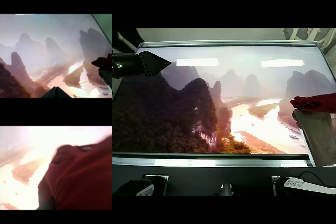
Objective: Fold the shirts.
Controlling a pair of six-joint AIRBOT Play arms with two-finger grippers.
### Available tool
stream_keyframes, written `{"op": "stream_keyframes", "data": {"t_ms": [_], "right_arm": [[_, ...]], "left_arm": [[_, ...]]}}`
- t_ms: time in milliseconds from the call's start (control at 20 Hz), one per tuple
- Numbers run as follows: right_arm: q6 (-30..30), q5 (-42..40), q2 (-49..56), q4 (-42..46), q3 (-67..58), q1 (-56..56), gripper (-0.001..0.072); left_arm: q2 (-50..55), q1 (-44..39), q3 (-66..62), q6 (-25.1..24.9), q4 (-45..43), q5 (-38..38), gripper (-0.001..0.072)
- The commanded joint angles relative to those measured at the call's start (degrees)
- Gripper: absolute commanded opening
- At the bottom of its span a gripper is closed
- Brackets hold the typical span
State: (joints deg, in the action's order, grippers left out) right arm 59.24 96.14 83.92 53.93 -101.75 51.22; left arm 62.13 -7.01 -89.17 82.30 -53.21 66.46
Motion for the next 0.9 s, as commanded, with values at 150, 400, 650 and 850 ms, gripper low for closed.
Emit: {"op": "stream_keyframes", "data": {"t_ms": [150,400,650,850], "right_arm": [[3.17,5.7,-2.93,19.76,3.19,6.12,0.0014],[3.06,3.08,-6.08,28.76,18.67,6.12,0.0014],[3.32,-3.78,-8.81,32.52,32.52,6.12,0.0015],[4.81,-5.25,-8.81,35.74,34.4,6.12,0.0493]], "left_arm": [[-0.04,0.0,0.02,-0.02,0.02,0.02,0.0023],[-0.04,0.0,0.02,0.0,0.02,0.02,0.0024],[-0.04,0.0,0.02,0.02,0.04,0.02,0.0024],[-0.04,0.0,0.0,0.09,0.28,-0.02,0.0024]]}}
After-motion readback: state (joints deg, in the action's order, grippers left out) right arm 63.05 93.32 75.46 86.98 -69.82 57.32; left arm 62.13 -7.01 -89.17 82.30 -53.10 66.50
